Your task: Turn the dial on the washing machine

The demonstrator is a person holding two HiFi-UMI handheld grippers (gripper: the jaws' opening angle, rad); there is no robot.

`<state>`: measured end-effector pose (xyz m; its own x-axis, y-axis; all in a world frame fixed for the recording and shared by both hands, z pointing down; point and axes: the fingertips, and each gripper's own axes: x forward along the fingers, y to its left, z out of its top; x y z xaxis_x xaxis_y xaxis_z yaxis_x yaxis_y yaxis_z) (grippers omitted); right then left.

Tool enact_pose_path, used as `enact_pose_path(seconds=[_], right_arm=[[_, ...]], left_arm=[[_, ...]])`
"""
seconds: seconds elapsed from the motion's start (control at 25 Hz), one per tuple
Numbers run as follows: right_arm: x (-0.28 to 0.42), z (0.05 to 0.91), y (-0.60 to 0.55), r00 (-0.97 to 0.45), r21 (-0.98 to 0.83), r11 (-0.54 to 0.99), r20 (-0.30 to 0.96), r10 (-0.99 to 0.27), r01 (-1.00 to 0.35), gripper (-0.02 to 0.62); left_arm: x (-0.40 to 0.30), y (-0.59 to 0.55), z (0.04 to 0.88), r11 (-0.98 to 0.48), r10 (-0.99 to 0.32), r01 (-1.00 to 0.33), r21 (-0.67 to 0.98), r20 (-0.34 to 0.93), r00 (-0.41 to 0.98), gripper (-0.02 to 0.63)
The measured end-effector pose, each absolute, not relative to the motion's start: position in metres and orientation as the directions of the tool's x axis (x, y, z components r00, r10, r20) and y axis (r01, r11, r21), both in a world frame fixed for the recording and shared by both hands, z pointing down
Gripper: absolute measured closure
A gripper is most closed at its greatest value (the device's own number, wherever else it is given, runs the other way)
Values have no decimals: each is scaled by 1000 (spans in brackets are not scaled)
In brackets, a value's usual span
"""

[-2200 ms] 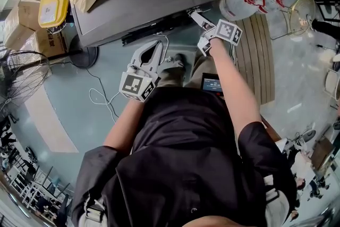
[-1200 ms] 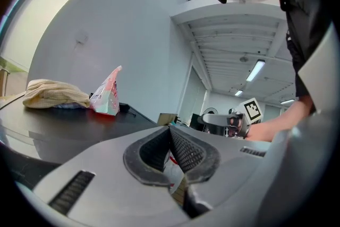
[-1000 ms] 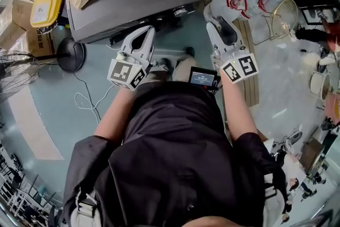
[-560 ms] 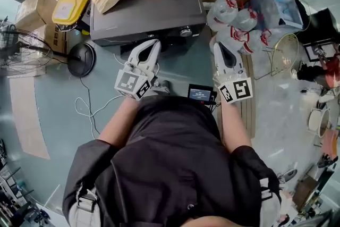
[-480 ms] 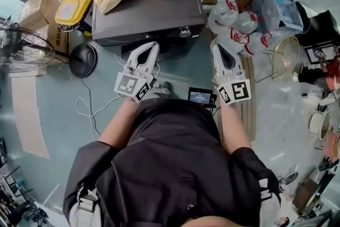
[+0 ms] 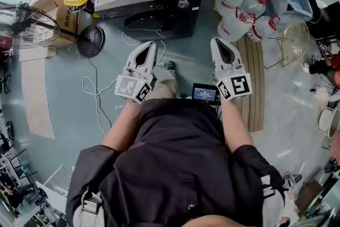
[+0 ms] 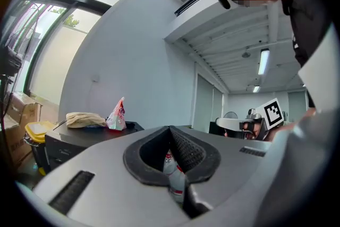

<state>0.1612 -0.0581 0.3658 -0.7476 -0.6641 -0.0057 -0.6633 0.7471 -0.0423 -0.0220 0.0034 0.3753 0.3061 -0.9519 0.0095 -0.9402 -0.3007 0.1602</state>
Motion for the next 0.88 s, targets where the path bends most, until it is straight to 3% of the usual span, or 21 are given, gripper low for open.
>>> enact_pose_path(seconds=[0.6, 0.88], right_arm=[[142, 378, 65, -764, -170, 753, -7, -645, -635, 594], [115, 381, 132, -731, -88, 726, 62, -680, -683, 594]], left_arm=[[-30, 110, 358, -321, -943, -931, 172, 36, 332, 612], [-52, 173, 357, -409, -911, -895, 179, -18, 412, 612]])
